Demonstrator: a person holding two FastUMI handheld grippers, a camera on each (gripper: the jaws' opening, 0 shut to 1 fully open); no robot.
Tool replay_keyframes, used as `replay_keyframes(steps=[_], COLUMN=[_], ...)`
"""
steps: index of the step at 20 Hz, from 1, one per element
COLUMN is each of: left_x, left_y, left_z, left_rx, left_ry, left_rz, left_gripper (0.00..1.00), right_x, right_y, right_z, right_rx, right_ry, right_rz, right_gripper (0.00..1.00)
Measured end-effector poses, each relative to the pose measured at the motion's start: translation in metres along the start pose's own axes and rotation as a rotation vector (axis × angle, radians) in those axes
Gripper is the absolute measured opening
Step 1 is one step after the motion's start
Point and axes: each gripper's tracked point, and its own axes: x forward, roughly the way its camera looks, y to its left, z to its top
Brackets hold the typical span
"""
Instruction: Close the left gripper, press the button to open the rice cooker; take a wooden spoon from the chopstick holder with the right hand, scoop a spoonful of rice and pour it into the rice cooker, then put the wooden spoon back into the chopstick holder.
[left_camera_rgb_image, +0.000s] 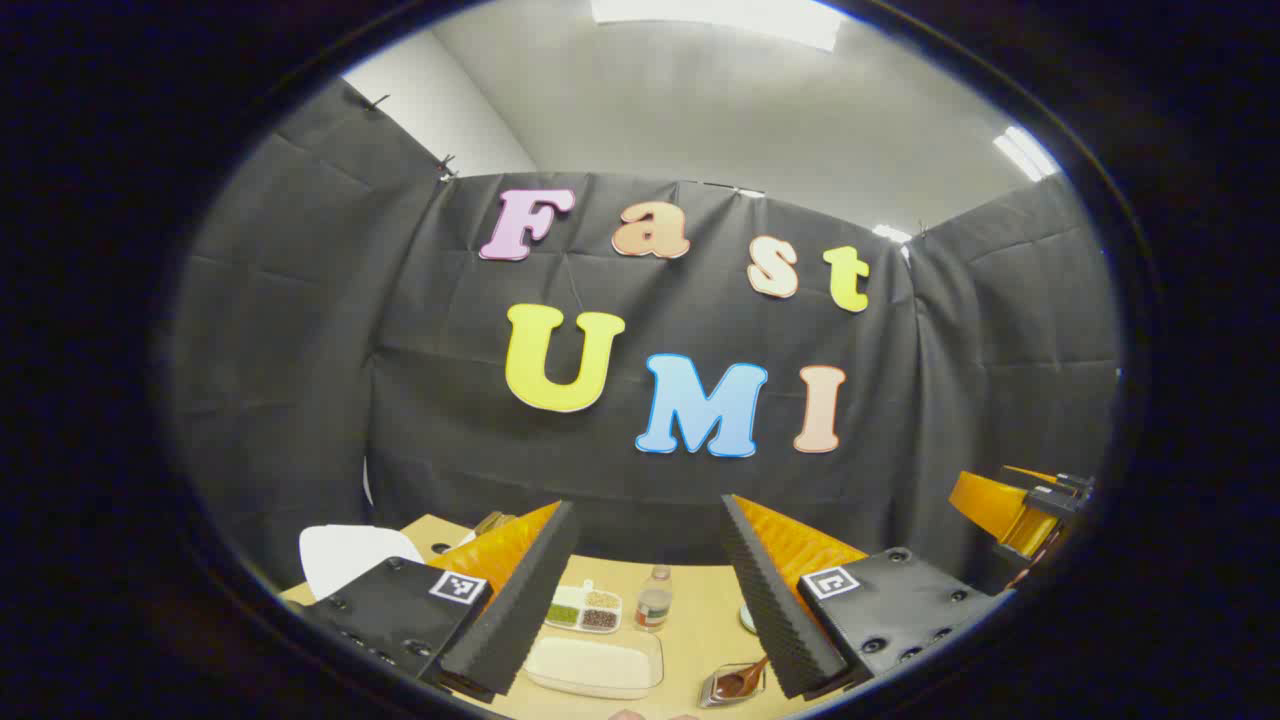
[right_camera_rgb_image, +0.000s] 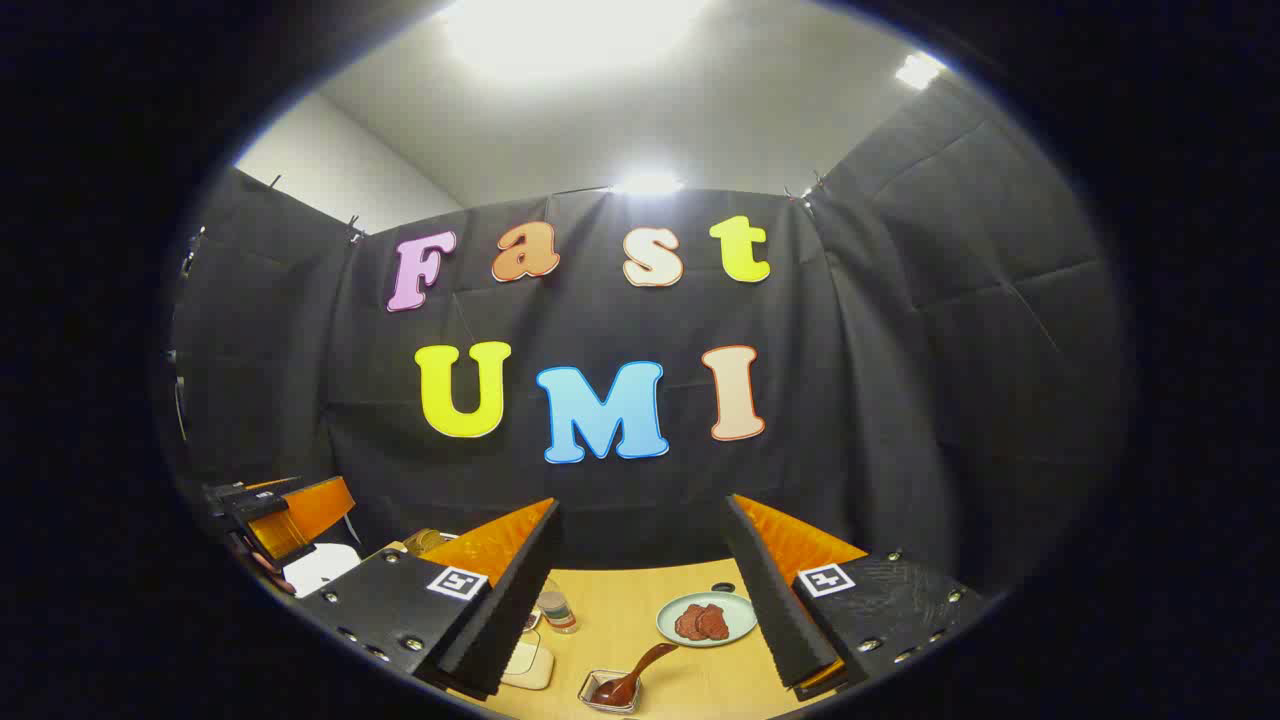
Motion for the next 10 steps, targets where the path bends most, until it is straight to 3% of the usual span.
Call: replay_keyframes(steps=[10], left_x=[0.001], left_y=[0.011], left_z=[0.017], left_rx=[0.055], left_ry=[-0.031], left_rz=[-0.014], left_gripper=[0.99], right_x=[-0.003], right_y=[0.007], right_z=[0.003], right_rx=[0.000], right_ry=[-0.010], right_rz=[-0.016], right_gripper=[0.97])
